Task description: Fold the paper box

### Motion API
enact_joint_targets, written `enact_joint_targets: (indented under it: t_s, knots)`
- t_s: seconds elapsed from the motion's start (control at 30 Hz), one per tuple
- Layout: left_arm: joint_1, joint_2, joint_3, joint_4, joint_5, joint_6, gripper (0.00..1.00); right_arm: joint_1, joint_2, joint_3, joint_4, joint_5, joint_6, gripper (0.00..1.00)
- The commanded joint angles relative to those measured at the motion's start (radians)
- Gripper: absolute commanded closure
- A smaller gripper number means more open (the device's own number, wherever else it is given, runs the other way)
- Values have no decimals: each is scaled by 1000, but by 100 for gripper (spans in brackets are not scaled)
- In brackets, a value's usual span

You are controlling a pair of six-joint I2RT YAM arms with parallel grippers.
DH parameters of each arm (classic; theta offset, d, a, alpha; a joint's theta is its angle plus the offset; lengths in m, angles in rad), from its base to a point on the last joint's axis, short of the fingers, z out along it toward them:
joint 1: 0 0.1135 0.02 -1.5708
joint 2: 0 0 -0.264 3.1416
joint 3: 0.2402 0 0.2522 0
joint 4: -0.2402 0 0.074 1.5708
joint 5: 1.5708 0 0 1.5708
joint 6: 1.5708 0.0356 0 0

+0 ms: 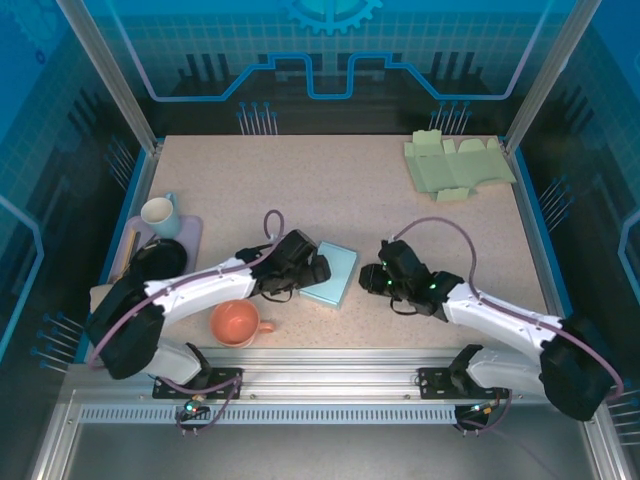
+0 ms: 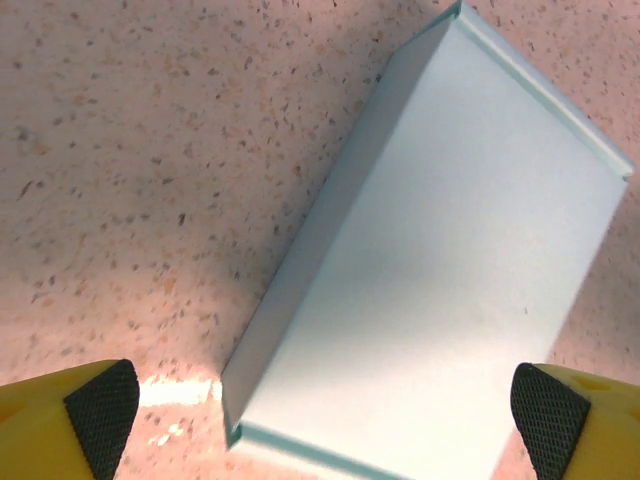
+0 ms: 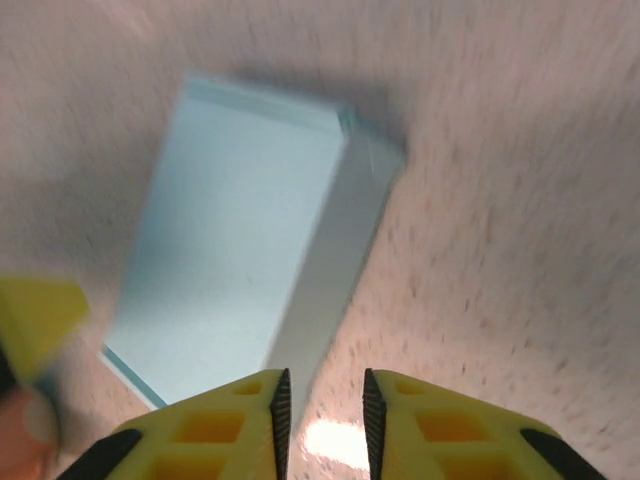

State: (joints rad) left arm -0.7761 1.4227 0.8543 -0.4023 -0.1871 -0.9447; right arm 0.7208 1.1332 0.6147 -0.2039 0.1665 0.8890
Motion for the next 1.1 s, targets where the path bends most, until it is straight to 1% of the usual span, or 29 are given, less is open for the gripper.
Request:
enact_joint_targets:
  t_s: [0.0, 0.13, 0.23, 0.33, 0.53, 0.67, 0.8, 1.07]
  knots:
    - [-45, -48, -61, 7, 8, -45, 1, -36, -17, 95, -143, 159, -193, 60]
    - [-115, -52, -84, 38, 16, -97, 2, -112, 110, 203, -120, 66, -337, 48]
    - [-141, -35, -94, 81, 29, -122, 4, -163, 237, 258, -75, -46, -424, 42]
    - [-144, -12, -100, 126, 33, -142, 5, -202, 366, 335, -14, -164, -497, 39]
    - [-144, 67, -76, 179, 46, -172, 6, -219, 559, 444, 28, -297, -597, 37]
    - [-144, 114, -68, 213, 60, -199, 8, -221, 642, 489, 29, -352, -622, 36]
    - [-135, 144, -49, 206, 27, -194, 9, -221, 688, 493, 35, -407, -623, 35]
    - [-40, 172, -8, 219, 18, -159, 12, -252, 689, 444, 50, -440, -563, 35]
